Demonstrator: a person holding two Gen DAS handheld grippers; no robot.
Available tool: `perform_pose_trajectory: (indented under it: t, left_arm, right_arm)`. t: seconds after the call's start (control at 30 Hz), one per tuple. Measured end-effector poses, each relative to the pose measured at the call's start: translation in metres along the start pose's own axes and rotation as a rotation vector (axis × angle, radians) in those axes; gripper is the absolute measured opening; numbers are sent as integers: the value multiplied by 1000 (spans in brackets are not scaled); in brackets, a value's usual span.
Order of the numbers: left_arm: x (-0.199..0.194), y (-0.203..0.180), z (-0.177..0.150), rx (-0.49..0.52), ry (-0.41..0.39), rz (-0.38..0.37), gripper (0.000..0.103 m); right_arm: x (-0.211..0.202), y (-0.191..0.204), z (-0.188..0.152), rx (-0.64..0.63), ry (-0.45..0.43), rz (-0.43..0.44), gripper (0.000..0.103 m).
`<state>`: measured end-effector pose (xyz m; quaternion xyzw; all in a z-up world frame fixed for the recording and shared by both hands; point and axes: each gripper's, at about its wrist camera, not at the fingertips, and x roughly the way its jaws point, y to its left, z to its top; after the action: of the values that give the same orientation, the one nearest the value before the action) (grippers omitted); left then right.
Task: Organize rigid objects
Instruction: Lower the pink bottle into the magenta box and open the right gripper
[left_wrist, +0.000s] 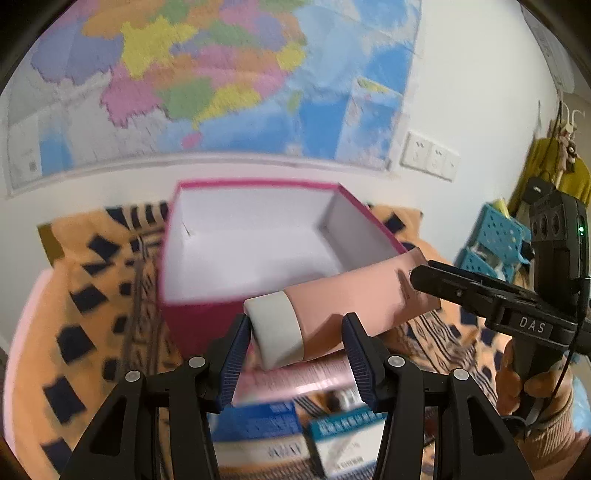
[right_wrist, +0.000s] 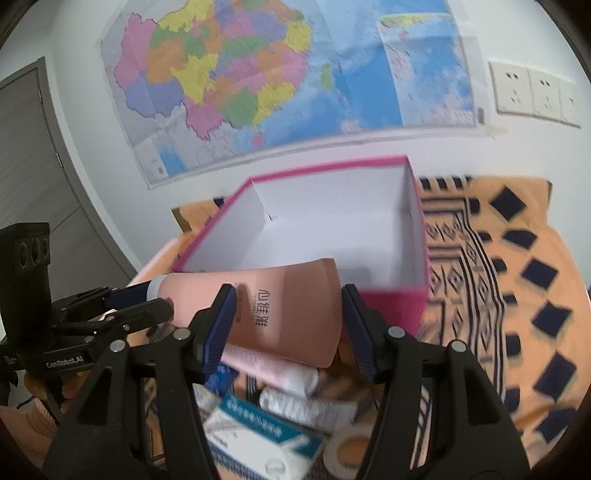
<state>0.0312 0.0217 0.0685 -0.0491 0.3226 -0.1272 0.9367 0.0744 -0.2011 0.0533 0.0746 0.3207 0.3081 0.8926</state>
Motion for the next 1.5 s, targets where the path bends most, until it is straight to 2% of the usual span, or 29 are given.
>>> perform_pose_trajectory:
  t: [0.23, 0.57, 0.73, 0.87, 1.07, 1.17, 1.27, 1.43, 1.5]
  left_arm:
    - [23, 25, 36, -22, -11, 57, 52]
    - [65, 43, 41, -29, 72, 129, 52]
    - [78, 48, 38, -37, 111, 165, 52]
    - [77, 50, 38, -44, 108, 170, 52]
    - [59, 47, 36, -29, 49, 189, 52]
    - [41, 46, 29, -14, 4, 167, 53]
    - [23, 50, 20, -12, -31, 148, 59]
    - [10, 59, -5, -28, -12, 147, 60]
    - [9, 61, -16, -34, 9, 140, 61]
  right_arm:
    - [36, -4, 32, 17, 6, 27, 61]
    - [96, -17, 30, 54, 121, 0, 61]
    - [114, -19, 25, 58, 172, -8, 61]
    - [120, -17, 25, 43, 187, -22, 61]
    - [108, -19, 26, 44, 152, -32, 61]
    - [85, -16, 24, 35, 107, -3, 61]
    - [55, -10, 17, 10, 63, 37, 61]
    - [18, 5, -4, -43, 35, 53, 61]
    - [13, 7, -17, -40, 56, 65, 61]
